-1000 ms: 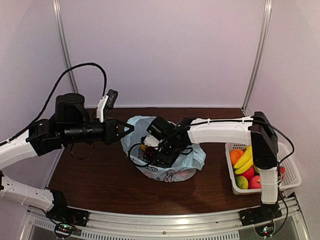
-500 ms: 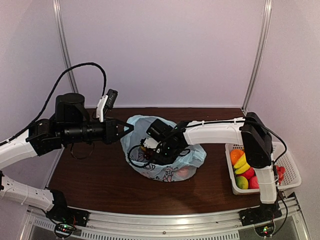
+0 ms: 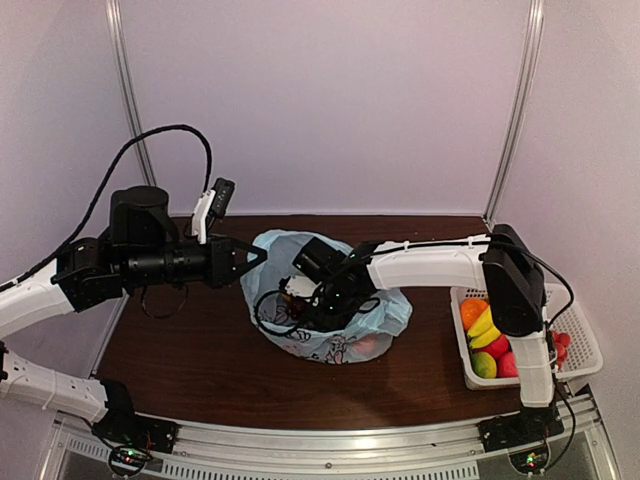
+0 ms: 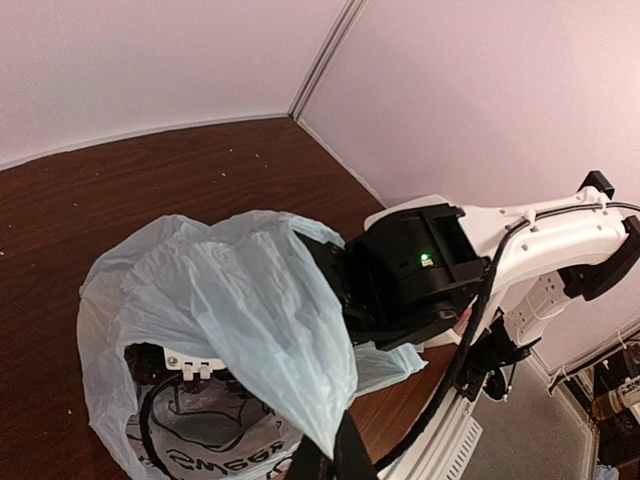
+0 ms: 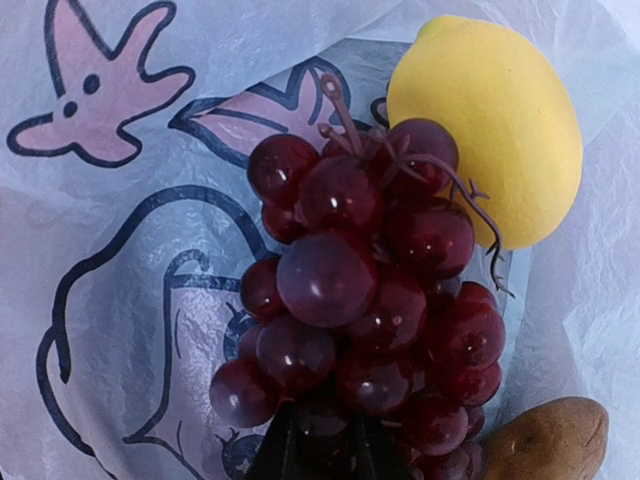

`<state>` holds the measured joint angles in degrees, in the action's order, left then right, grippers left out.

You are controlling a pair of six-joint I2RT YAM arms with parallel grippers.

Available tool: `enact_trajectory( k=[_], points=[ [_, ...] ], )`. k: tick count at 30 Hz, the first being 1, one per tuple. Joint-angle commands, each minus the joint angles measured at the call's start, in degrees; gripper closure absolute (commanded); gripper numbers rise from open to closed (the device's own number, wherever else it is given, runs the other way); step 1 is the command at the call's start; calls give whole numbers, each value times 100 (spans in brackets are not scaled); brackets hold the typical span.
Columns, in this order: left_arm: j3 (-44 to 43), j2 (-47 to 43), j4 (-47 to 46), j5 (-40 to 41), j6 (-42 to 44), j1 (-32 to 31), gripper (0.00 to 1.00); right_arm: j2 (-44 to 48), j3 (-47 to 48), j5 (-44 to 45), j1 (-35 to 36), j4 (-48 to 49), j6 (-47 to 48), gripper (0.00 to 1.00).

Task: Untie the knot of the plastic bag and take out the fruit
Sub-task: Pick up the fake fruit from the takeout bag, then place the fake fruit in the bin.

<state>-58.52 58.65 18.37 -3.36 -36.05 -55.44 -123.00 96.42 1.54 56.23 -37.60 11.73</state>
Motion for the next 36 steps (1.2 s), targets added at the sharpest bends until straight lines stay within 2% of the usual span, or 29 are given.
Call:
enact_trajectory(
  k=[1,9,17,36],
  points=[
    [-68,-133,44,89,-48,12,100,320,-64,-130,-15,51,-39,88],
    [6,-208,43,130,-127,9,100,1017,-145,24,142,91,-118,93],
    [-7,-118,35,188,-179,15,100,2028,-669,393,527,350,-388,96],
    [-53,118,-53,152,-282,13,100,3820,-1401,94,823,1001,-1005,96]
  ],
)
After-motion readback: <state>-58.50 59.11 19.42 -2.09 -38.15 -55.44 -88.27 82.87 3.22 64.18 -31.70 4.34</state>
